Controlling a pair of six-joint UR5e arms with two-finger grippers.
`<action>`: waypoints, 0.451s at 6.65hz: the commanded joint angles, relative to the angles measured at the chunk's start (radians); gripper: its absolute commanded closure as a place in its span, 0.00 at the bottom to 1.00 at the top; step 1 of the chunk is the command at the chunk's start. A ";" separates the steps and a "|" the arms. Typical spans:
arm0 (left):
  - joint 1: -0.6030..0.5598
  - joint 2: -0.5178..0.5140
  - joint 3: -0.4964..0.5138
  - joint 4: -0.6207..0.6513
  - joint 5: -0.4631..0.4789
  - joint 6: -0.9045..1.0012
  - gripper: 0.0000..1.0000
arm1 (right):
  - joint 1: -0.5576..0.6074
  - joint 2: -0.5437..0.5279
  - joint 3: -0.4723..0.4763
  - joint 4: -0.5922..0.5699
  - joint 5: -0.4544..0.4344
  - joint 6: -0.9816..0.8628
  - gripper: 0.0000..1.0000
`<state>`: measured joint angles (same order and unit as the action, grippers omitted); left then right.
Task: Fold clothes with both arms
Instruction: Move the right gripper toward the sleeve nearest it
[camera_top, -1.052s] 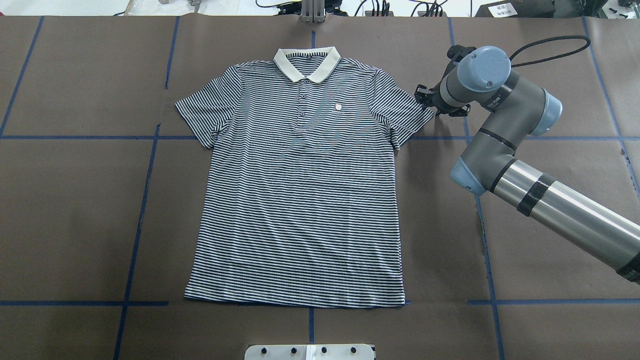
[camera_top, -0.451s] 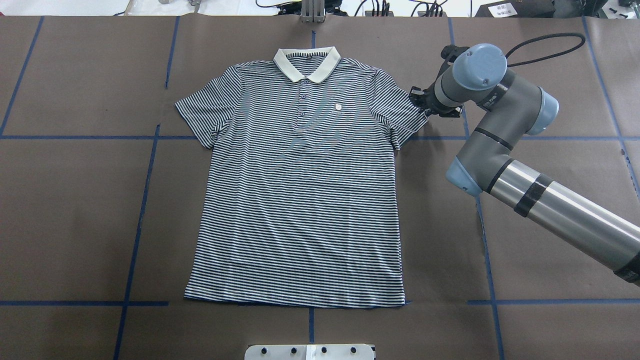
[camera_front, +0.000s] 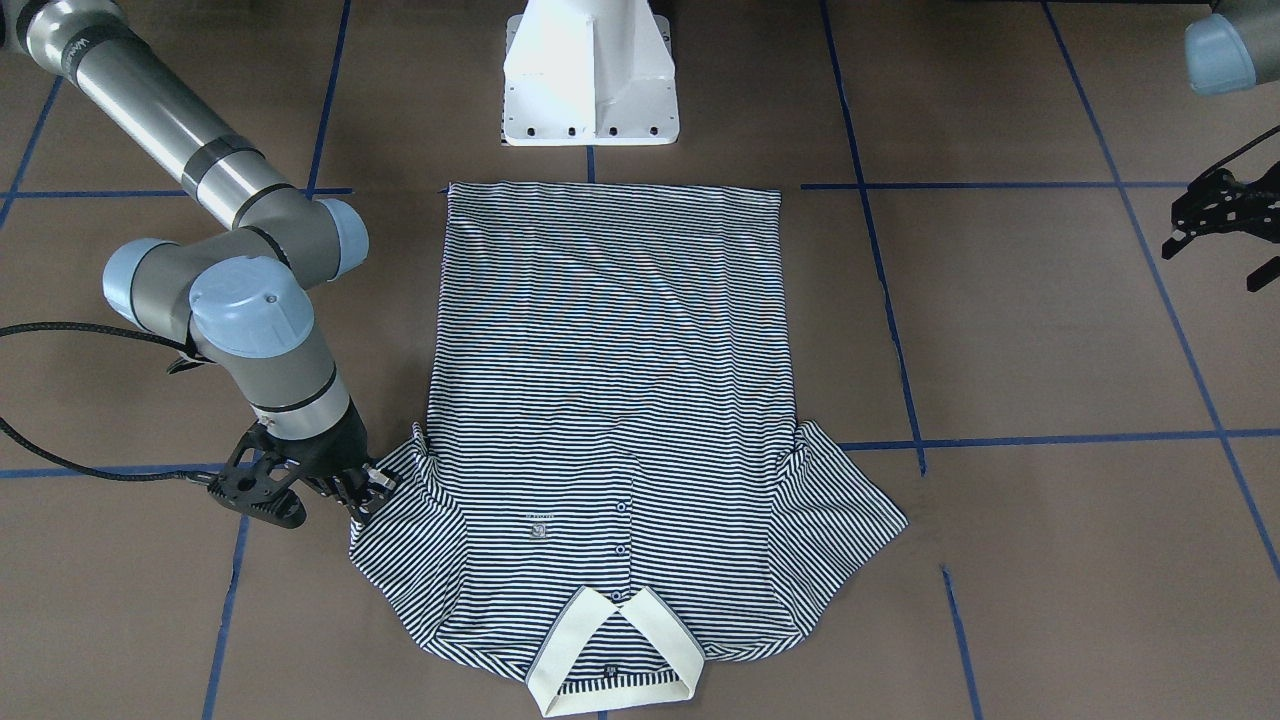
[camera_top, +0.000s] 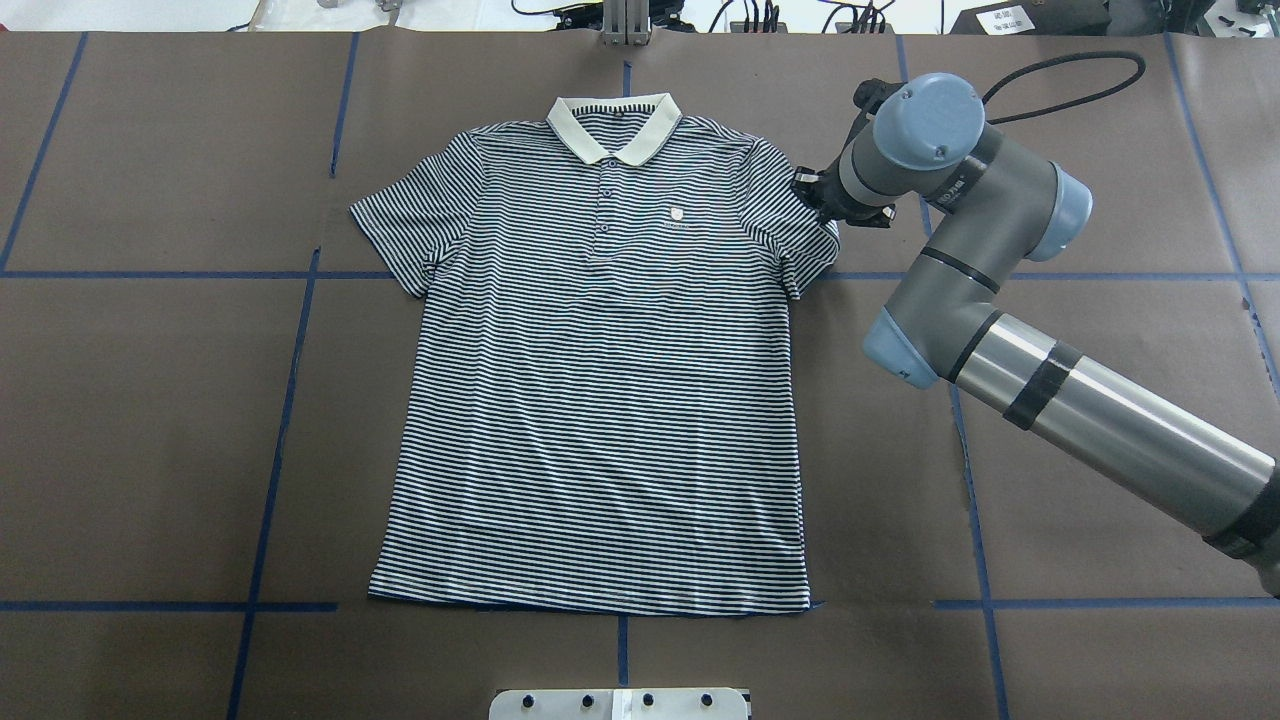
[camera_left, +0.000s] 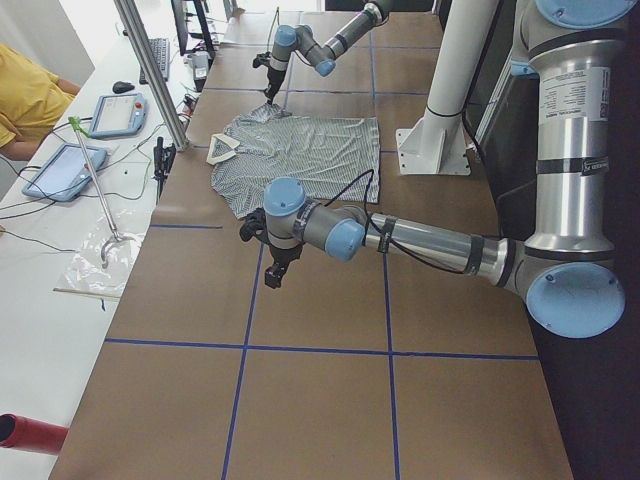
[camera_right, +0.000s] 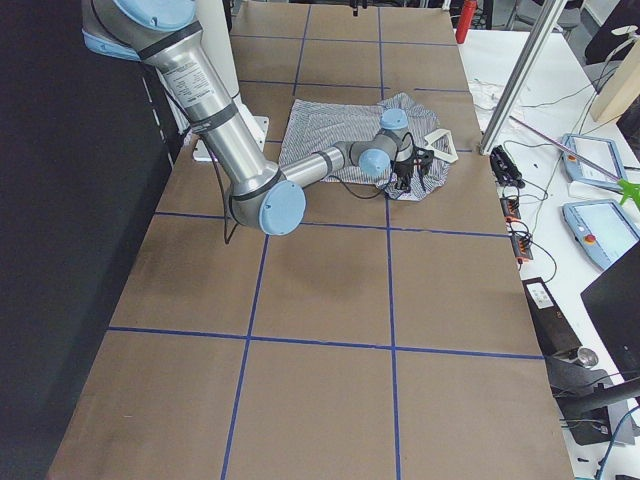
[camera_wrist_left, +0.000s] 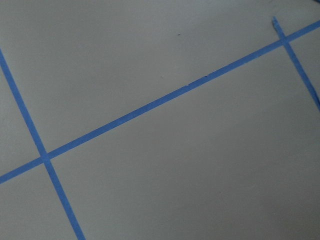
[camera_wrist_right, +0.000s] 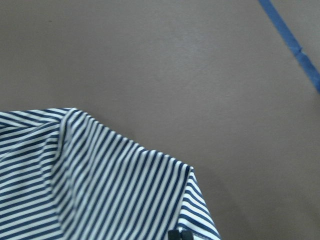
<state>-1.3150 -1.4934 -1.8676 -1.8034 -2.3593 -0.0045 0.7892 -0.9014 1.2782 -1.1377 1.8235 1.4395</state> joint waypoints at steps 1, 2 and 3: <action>-0.003 0.018 -0.054 -0.001 -0.011 0.000 0.00 | -0.042 0.178 -0.043 -0.085 -0.027 0.225 1.00; -0.003 0.019 -0.067 -0.001 -0.011 -0.003 0.00 | -0.068 0.246 -0.142 -0.068 -0.085 0.260 1.00; -0.003 0.019 -0.065 -0.001 -0.024 -0.008 0.00 | -0.074 0.301 -0.249 -0.009 -0.113 0.260 1.00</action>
<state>-1.3174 -1.4759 -1.9274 -1.8039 -2.3730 -0.0080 0.7299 -0.6719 1.1390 -1.1905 1.7495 1.6713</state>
